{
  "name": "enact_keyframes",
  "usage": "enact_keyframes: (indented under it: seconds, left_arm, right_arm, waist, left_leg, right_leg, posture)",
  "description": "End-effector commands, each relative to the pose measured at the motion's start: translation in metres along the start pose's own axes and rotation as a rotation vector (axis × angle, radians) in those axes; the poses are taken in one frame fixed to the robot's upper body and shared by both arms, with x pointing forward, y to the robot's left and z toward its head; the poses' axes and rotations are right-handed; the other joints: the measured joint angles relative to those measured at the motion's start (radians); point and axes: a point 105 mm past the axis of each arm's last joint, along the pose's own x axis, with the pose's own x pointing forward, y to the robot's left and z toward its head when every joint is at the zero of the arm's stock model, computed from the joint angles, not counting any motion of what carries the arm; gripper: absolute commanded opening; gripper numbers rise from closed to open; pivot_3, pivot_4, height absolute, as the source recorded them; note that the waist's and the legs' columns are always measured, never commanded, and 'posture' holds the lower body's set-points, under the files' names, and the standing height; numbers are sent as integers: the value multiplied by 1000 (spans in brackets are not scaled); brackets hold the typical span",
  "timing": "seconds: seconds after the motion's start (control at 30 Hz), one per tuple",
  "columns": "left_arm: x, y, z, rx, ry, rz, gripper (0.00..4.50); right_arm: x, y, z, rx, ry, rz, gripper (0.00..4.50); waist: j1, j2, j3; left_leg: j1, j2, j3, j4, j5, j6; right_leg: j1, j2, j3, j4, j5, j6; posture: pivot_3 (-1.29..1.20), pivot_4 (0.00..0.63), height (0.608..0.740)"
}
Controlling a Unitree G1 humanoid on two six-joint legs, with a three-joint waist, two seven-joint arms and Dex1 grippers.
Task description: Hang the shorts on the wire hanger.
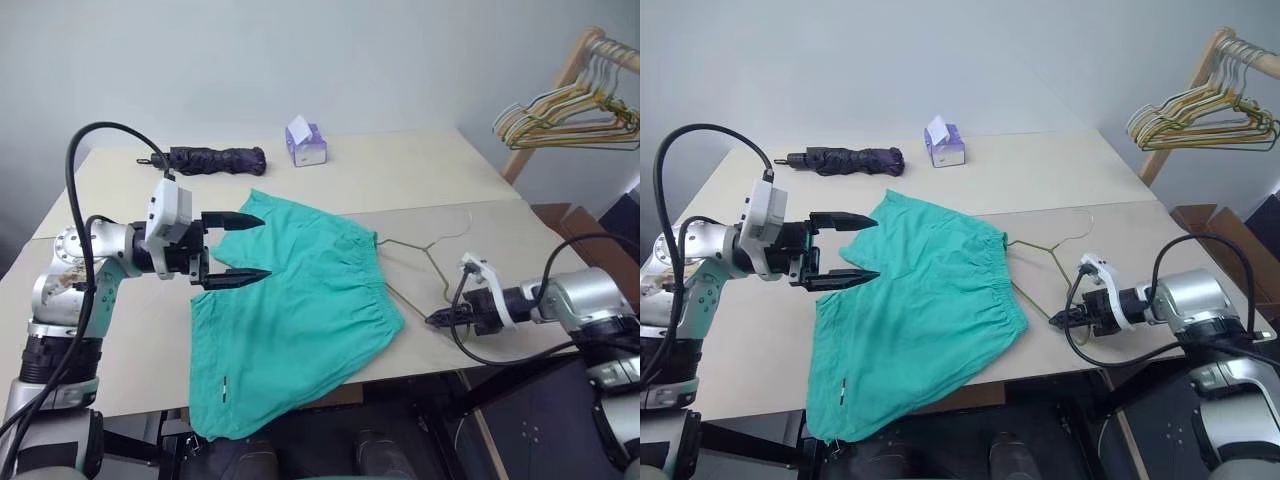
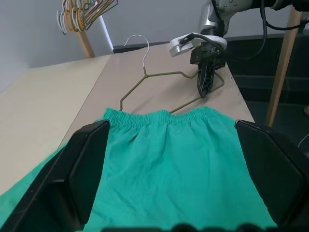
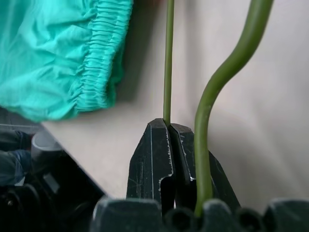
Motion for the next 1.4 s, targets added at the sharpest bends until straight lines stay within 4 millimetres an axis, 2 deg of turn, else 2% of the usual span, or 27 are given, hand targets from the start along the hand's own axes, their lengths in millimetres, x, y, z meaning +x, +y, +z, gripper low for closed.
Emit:
enact_keyframes:
  seconds: [0.03,0.23,0.43,0.5,0.7,0.87,0.93,1.03,1.1,1.17,1.3,1.4]
  left_arm:
    - [-3,1,11,61,-6,19,4482]
    - [-3,2,12,63,-11,26,4482]
    - [-5,1,12,73,-3,29,4482]
    - [-5,0,12,73,-3,29,4482]
    - [-5,1,12,77,0,30,4482]
    - [-5,1,13,83,1,32,4482]
    - [-5,2,12,84,0,37,4482]
    - [-4,10,12,98,-2,70,4482]
    - [-2,28,12,143,14,138,4482]
    - [0,46,14,191,30,193,4482]
    - [5,81,24,310,54,269,4482]
    - [12,88,29,397,84,170,4482]
  right_arm:
    - [-4,2,12,-59,1,29,0]
    - [0,1,21,-83,25,59,0]
    - [-9,12,17,-159,75,163,0]
    - [-9,9,18,-168,82,149,0]
    - [6,-9,40,-135,32,13,0]
    - [-2,-12,52,-136,-31,-21,0]
    - [-10,-9,58,-186,-64,-26,0]
    - [-23,1,73,-321,-122,-77,0]
    - [-32,11,88,-552,-129,-219,0]
    - [-36,25,97,-695,-147,-291,0]
    - [-34,58,106,-912,-163,-351,0]
    - [-29,82,112,-1035,-176,-377,0]
  waist:
    - [7,0,0]
    - [15,0,0]
    - [25,0,0]
    - [26,0,0]
    - [16,0,0]
    - [28,0,0]
    - [31,0,0]
    - [36,0,0]
    - [39,0,0]
    - [39,0,0]
    - [36,0,0]
    - [24,0,0]
  left_leg:
    - [0,0,0,0,0,0]
    - [1,0,0,0,0,0]
    - [0,0,0,0,0,0]
    - [0,0,0,0,0,0]
    - [1,0,1,0,0,0]
    - [0,-1,0,0,0,0]
    - [0,-1,0,0,0,0]
    - [0,-1,0,0,0,0]
    - [0,0,0,0,0,0]
    - [0,-1,0,1,0,0]
    - [-1,-1,1,1,0,0]
    - [-3,-1,1,1,0,0]
  right_leg:
    - [0,0,0,0,0,0]
    - [0,0,0,1,0,0]
    - [0,0,0,1,0,0]
    - [0,0,0,1,0,0]
    - [0,0,0,1,0,-1]
    - [-1,-1,0,1,0,-1]
    - [-1,-1,0,1,1,-1]
    - [-1,-1,0,1,0,-1]
    - [-1,-1,0,1,1,-1]
    - [-1,0,0,2,0,0]
    - [-2,0,0,1,0,0]
    - [-3,0,0,1,1,0]
  posture:
    - [15,13,740]
    - [26,12,740]
    - [43,12,740]
    - [47,11,740]
    - [46,5,740]
    - [38,0,740]
    - [38,0,740]
    - [2,0,740]
    - [-23,0,740]
    - [-43,0,740]
    - [-76,0,740]
    - [-89,0,740]
